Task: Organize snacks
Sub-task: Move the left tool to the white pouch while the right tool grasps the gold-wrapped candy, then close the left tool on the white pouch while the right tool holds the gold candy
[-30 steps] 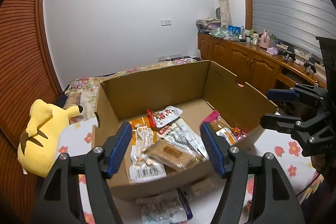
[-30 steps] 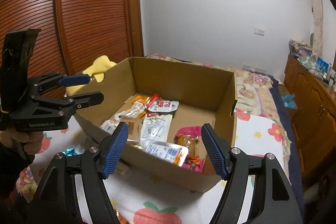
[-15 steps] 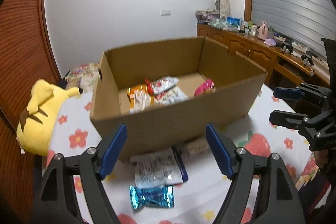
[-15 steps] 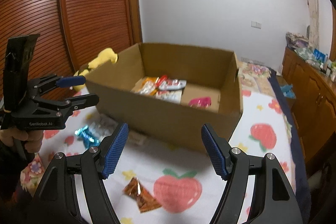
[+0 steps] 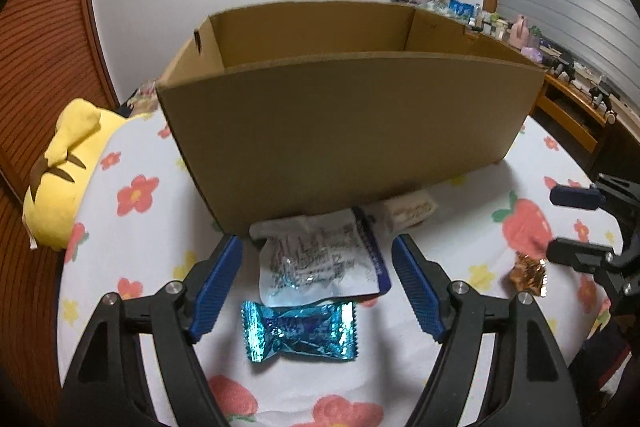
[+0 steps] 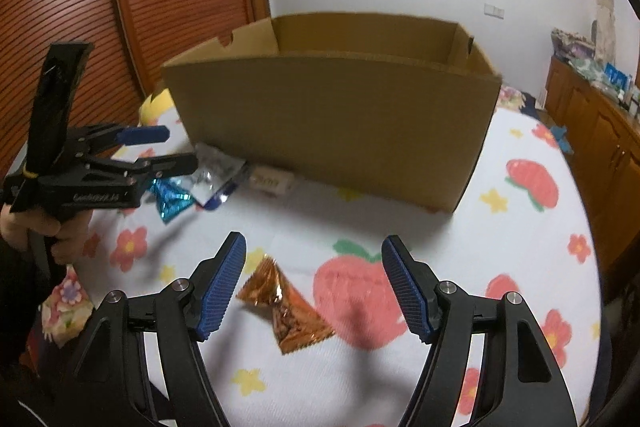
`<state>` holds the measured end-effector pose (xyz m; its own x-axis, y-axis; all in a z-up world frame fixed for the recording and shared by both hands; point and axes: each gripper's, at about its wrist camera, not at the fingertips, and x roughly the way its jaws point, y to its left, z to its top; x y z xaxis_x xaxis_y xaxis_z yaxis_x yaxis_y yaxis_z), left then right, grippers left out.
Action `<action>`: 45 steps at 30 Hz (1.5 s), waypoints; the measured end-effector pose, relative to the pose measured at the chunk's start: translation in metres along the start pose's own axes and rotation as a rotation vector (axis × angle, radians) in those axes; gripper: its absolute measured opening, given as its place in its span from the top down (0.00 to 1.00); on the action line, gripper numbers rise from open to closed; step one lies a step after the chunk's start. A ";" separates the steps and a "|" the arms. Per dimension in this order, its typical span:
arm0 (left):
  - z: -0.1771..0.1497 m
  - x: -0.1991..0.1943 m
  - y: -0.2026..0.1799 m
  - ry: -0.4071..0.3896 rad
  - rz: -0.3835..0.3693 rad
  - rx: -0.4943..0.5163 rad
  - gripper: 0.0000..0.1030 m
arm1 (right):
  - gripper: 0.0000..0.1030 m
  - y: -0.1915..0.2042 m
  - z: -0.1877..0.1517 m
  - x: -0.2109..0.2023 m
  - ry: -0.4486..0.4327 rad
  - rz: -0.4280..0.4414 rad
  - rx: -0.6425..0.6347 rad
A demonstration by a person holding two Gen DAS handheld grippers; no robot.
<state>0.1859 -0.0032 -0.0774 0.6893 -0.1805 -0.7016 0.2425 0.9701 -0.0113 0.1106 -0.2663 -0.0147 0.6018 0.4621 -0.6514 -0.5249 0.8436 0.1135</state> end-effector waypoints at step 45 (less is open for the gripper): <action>-0.003 0.051 0.007 0.145 -0.013 0.005 0.00 | 0.74 0.019 -0.028 0.031 0.060 -0.002 -0.107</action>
<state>0.2210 -0.0047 -0.1159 0.5801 -0.1675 -0.7971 0.2547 0.9668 -0.0178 0.1020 -0.2434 -0.0535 0.5675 0.4410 -0.6953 -0.5871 0.8088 0.0338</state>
